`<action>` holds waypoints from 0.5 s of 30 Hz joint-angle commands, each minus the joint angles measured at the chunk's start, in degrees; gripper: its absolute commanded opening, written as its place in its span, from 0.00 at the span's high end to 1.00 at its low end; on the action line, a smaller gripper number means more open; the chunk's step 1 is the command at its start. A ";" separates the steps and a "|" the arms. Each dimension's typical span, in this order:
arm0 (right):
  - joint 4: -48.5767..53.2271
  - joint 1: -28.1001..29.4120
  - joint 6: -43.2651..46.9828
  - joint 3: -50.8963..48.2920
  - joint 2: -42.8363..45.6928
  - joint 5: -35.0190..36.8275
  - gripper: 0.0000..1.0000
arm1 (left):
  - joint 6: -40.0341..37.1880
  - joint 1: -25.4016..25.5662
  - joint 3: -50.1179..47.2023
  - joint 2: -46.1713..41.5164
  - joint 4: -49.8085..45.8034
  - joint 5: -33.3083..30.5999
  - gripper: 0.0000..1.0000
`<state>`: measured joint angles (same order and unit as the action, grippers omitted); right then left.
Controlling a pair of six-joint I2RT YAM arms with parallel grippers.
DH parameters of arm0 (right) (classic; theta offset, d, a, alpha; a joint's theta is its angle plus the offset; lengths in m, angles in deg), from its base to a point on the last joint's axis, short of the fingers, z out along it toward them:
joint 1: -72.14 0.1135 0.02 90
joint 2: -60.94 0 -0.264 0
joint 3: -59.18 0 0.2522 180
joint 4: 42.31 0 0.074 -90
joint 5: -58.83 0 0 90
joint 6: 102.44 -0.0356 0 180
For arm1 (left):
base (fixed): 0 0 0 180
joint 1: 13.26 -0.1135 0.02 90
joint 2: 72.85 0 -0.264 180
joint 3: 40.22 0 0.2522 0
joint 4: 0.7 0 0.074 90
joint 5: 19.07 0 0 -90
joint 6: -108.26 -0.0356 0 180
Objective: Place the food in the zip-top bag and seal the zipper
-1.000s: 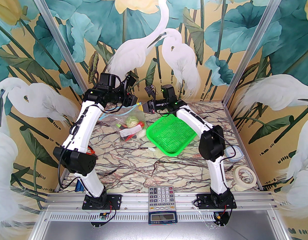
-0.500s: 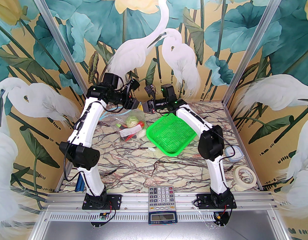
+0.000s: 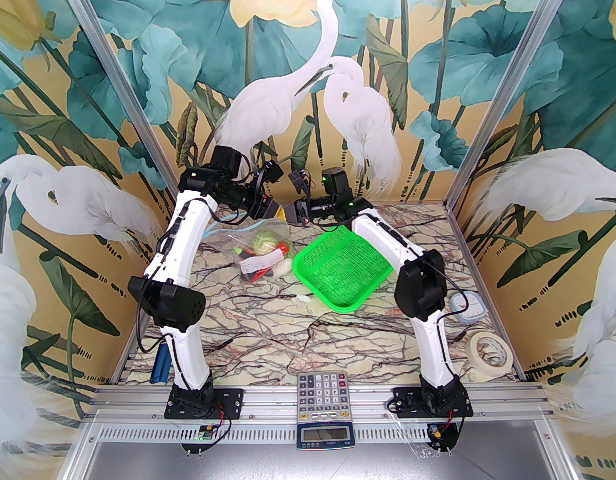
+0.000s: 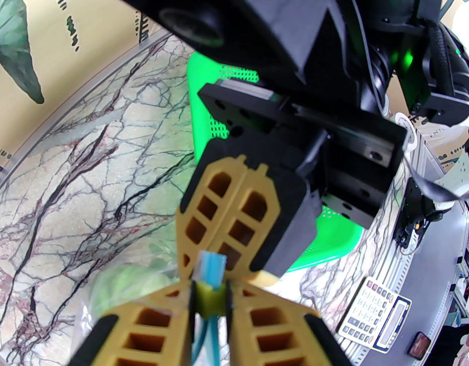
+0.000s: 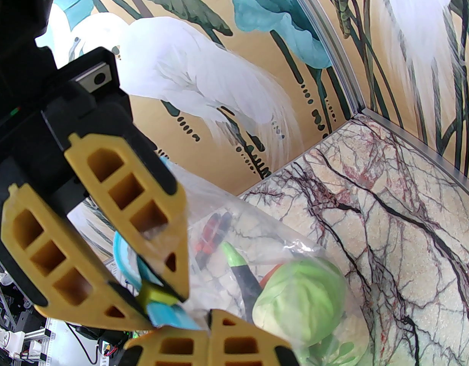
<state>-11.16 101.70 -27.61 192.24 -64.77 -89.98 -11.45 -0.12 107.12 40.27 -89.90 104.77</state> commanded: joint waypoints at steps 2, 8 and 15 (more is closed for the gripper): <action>-0.78 0.16 -0.18 1.39 -0.24 0.78 1.00 | -1.21 0.04 1.01 1.92 -4.01 0.41 0.87; -0.37 0.22 0.13 0.81 0.21 1.51 1.00 | -1.21 -0.06 1.02 1.86 -3.67 -1.23 0.92; -2.58 -0.42 -0.64 -1.18 1.78 3.08 1.00 | -1.28 -0.70 1.03 0.97 -4.00 -1.67 0.92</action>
<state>-10.75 101.64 -27.61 191.85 -64.75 -88.18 -11.67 -0.47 107.23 40.75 -90.20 104.40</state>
